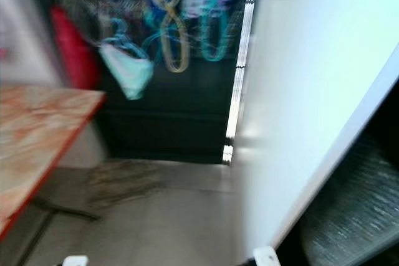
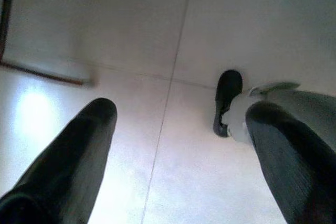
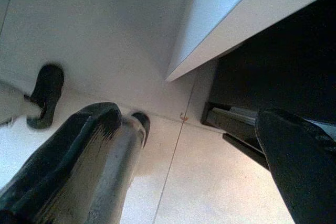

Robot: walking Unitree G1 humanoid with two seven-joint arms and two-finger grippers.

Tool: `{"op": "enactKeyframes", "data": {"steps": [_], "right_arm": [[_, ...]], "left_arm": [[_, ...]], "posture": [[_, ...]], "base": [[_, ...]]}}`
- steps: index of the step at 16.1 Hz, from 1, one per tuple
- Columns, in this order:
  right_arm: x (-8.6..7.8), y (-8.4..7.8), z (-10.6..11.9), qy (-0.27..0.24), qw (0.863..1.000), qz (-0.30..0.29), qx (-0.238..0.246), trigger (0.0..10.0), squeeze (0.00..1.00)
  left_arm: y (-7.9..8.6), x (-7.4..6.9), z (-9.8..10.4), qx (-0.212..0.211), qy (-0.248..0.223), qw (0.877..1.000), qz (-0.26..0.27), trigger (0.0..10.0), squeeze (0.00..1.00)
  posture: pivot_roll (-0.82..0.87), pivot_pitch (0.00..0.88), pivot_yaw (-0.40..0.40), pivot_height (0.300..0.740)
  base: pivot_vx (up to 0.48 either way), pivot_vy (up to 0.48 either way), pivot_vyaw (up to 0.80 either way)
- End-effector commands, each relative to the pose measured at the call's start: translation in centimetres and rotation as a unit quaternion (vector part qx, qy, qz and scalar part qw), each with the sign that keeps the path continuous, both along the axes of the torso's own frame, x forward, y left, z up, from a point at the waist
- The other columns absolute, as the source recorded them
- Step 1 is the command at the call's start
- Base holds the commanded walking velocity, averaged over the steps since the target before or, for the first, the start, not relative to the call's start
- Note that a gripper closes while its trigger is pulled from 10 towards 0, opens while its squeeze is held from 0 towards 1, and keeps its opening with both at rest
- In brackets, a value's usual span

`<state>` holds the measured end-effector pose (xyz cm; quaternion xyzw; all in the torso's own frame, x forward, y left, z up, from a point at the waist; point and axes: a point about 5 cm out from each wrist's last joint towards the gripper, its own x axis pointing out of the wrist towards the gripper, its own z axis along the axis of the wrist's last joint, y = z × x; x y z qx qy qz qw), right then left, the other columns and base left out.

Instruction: Restocking fridge

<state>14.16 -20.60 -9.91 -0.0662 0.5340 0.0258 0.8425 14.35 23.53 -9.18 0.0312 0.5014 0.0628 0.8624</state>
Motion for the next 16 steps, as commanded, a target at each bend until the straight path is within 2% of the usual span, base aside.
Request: {"op": "enactKeyframes", "data": {"steps": [1,16], "right_arm": [[-0.14,0.36,-0.12,0.005,1.000,0.005,0.005,10.0,0.00],[-0.32,0.42,-0.17,0.013,1.000,0.021,0.012,10.0,0.00]], "left_arm": [[0.41,-0.30,-0.02,0.004,0.005,1.000,0.007,10.0,0.00],[0.43,-0.30,-0.01,0.003,0.006,1.000,0.006,10.0,0.00]], "posture": [[-0.02,0.000,-0.015,0.740],[-0.02,0.000,-0.013,0.740]], "base": [[0.000,0.000,0.80],[0.000,0.000,0.80]]}}
